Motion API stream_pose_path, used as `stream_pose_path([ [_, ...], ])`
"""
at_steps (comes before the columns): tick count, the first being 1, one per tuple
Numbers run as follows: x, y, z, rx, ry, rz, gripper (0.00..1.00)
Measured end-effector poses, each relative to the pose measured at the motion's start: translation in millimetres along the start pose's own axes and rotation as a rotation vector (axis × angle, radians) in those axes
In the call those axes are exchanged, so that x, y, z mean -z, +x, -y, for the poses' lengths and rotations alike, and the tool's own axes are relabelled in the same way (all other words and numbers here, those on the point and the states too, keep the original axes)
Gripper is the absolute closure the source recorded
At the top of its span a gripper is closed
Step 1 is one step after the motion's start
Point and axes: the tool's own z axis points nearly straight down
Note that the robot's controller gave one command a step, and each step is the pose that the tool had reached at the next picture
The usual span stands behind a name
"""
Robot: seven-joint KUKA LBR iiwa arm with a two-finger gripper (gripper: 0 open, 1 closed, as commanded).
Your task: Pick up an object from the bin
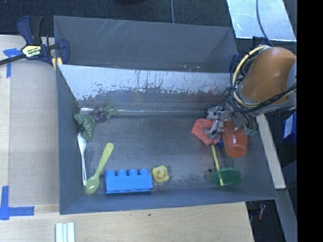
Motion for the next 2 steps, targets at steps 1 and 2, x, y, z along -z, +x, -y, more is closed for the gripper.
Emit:
stream_pose_path([
  [1, 1.3, -6.7, 15.2, 0.008, -0.041, -0.008, 1.00],
  [2, 0.8, -3.2, 4.2, 0.008, -0.009, 0.005, 1.00],
])
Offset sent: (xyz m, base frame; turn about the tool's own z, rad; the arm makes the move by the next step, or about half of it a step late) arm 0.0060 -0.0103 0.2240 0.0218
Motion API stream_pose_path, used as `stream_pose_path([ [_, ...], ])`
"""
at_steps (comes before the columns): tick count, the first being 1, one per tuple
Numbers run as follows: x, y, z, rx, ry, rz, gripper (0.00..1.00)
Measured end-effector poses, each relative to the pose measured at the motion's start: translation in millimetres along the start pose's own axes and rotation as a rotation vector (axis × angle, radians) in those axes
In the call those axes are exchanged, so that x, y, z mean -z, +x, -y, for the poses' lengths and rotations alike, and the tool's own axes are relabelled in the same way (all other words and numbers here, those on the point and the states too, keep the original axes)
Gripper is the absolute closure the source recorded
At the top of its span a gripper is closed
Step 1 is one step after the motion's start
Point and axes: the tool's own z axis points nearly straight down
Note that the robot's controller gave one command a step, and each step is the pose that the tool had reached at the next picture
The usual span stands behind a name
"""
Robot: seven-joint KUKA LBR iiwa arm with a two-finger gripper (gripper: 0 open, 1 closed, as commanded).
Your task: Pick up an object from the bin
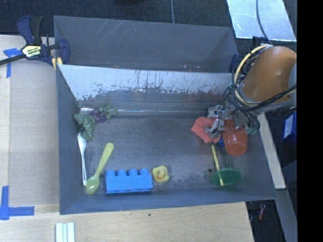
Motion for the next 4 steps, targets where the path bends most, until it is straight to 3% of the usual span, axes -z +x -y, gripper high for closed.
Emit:
stream_pose_path([
  [4, 0.0, 0.0, 0.5, -0.004, -0.002, 0.000, 1.00],
])
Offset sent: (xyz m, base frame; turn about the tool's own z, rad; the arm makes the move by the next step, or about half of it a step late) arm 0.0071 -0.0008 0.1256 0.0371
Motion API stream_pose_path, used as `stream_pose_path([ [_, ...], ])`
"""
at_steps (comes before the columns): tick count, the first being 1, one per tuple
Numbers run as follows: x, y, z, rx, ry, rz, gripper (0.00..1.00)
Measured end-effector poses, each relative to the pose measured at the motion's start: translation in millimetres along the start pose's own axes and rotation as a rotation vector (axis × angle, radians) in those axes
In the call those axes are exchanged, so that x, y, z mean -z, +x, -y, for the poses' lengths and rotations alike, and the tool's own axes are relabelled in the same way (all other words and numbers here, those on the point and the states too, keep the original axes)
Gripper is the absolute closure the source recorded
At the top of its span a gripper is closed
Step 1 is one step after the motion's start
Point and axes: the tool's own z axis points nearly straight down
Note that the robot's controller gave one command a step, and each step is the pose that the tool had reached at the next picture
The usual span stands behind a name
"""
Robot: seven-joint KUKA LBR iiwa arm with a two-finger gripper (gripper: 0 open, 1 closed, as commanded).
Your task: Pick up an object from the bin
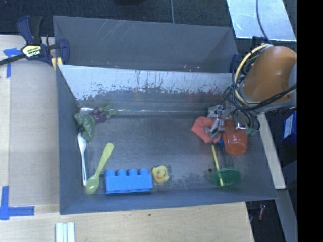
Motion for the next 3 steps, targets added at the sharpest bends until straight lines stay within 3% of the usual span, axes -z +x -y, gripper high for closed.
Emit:
stream_pose_path([
  [3, 0.0, 0.0, 0.1, -0.001, 0.000, 0.000, 1.00],
])
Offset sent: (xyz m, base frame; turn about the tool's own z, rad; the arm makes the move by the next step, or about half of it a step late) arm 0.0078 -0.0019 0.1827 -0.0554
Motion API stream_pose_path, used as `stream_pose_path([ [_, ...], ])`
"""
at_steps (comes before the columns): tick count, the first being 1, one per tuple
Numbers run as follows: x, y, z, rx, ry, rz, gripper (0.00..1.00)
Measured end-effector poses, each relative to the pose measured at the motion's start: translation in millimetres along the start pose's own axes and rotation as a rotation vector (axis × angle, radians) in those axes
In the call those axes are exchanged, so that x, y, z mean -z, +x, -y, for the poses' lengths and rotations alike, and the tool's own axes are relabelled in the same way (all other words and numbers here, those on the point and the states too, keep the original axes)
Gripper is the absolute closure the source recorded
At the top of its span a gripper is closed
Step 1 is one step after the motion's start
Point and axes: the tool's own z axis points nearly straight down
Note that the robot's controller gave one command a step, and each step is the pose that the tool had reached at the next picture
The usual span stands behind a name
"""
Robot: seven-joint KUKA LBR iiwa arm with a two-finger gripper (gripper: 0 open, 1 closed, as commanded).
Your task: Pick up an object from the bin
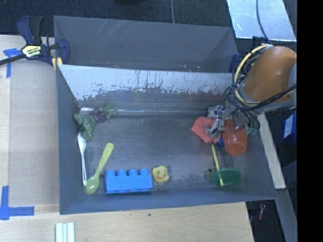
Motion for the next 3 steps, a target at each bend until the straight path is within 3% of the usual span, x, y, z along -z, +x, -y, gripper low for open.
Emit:
stream_pose_path([
  [3, 0.0, 0.0, 0.1, 0.000, 0.000, 0.000, 1.00],
])
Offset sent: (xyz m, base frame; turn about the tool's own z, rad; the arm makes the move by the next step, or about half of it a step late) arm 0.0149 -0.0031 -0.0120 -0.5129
